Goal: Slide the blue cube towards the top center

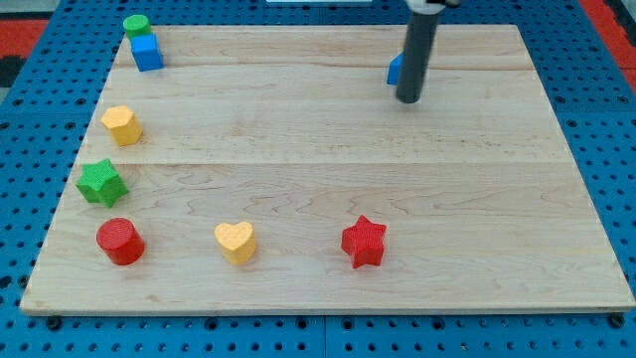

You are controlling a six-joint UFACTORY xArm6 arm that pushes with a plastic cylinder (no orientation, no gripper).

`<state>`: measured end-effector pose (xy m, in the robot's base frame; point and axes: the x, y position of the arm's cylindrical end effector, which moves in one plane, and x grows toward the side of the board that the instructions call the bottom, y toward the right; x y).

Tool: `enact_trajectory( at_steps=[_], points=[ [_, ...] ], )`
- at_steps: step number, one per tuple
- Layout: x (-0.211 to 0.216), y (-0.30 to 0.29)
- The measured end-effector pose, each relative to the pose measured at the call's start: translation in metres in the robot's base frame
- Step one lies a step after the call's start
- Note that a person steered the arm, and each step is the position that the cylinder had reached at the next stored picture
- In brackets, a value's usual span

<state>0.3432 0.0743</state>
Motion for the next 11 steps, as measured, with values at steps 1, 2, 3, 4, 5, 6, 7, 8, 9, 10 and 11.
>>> enact_trajectory(
  at_steps=[1, 2, 3, 4, 5, 6, 7, 8, 9, 10, 11],
  points=[
    [-0.023, -0.144],
    [-0.023, -0.278],
    [-0.029, -0.377],
    [-0.044, -0.368],
    [-0.077, -0.344],
    [-0.103, -0.366],
    [-0.097, -0.288],
    [-0.072, -0.247],
    [-0.047, -0.246],
    [-0.057, -0.184],
    [-0.083, -0.174]
  ],
)
